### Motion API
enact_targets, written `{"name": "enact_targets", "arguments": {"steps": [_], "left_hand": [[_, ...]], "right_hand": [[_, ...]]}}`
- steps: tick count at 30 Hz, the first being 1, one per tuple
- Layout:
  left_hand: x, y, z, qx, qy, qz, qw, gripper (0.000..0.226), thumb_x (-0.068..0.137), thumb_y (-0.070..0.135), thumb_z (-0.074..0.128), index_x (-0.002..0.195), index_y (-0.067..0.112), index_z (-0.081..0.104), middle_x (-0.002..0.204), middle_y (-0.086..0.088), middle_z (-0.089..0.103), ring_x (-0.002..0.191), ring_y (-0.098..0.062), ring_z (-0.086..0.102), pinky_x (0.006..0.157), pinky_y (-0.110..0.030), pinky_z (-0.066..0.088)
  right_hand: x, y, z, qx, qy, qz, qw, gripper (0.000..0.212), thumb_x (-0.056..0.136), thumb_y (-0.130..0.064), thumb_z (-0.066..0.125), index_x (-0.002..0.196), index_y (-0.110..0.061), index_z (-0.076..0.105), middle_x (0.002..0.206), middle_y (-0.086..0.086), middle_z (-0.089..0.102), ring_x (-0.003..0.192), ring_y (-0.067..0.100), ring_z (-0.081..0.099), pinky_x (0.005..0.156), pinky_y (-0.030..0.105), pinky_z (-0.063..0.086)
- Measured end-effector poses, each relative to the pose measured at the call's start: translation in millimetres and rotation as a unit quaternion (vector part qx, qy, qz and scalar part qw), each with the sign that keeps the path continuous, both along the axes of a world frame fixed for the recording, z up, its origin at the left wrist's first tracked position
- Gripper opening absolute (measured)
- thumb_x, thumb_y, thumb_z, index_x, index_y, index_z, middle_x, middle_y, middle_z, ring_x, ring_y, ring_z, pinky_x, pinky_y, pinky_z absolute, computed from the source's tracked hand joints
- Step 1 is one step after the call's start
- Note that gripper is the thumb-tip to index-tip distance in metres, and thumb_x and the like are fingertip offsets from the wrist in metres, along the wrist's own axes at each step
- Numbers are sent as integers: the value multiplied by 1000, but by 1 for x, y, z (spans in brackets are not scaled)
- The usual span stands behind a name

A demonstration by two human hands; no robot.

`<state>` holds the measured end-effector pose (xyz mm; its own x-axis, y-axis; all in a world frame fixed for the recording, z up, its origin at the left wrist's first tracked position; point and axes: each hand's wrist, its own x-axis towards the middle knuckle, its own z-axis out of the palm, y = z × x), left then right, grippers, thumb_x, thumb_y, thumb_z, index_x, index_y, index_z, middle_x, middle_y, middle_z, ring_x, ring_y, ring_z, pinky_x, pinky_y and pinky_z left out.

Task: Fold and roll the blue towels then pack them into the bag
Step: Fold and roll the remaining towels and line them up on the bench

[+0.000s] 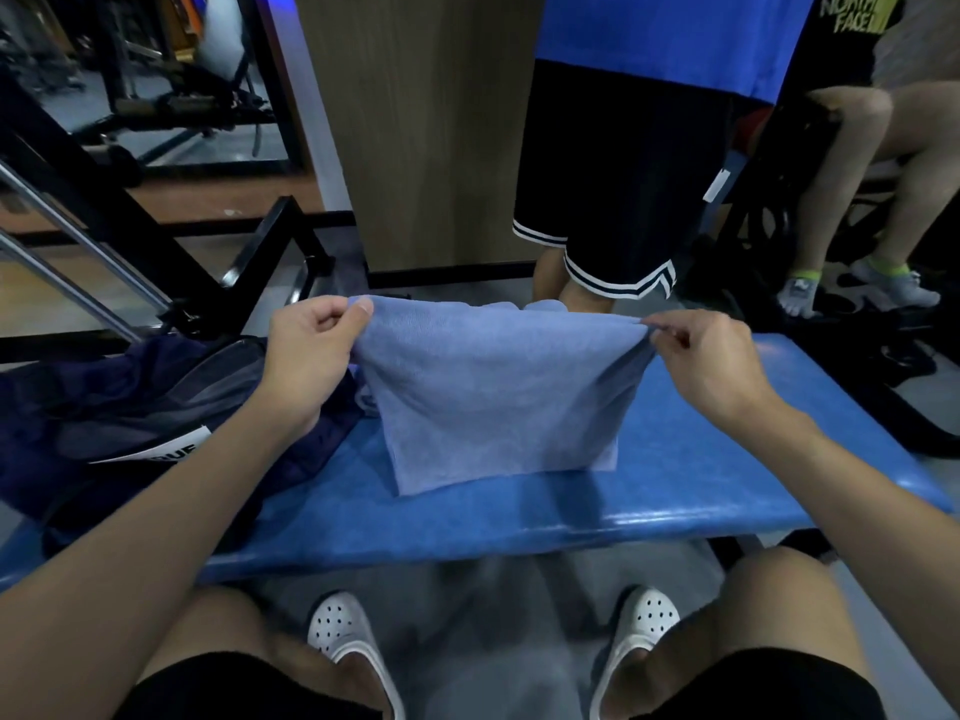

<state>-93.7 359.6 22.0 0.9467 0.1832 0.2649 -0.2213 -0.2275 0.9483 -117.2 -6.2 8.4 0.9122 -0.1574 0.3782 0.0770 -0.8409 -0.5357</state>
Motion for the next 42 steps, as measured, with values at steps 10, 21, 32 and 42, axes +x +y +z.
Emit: {"name": "enact_targets", "arguments": {"steps": [10,21,32,42], "left_hand": [[-6,-3,7,34,-23,-3,999,18,96,15,64,81,19,74,86,-17,73,80,-18,65,83,-49,56],[-13,-3,9,18,-33,-35,999,26,97,9,62,84,29,74,87,9,76,86,-9,70,77,-25,53],[-20,-1,9,25,-30,-35,999,22,97,9,62,89,25,73,89,12,76,87,-7,71,74,-19,54],[-21,1,10,16,-32,-56,998,24,97,8,61,88,26,74,96,7,76,92,-12,71,77,-24,54]], "right_hand": [[0,11,4,376,45,-14,925,18,85,3,61,87,-9,74,80,4,72,75,12,64,74,25,53],[-4,18,-7,464,80,1,882,21,88,1,65,107,-9,61,80,6,65,77,18,63,76,34,53],[-15,21,-6,356,67,24,932,16,93,-3,59,89,-18,64,63,6,66,58,16,58,60,34,59],[-18,24,1,355,89,64,929,21,92,1,53,82,-15,60,69,13,61,64,21,60,78,45,60]]}}
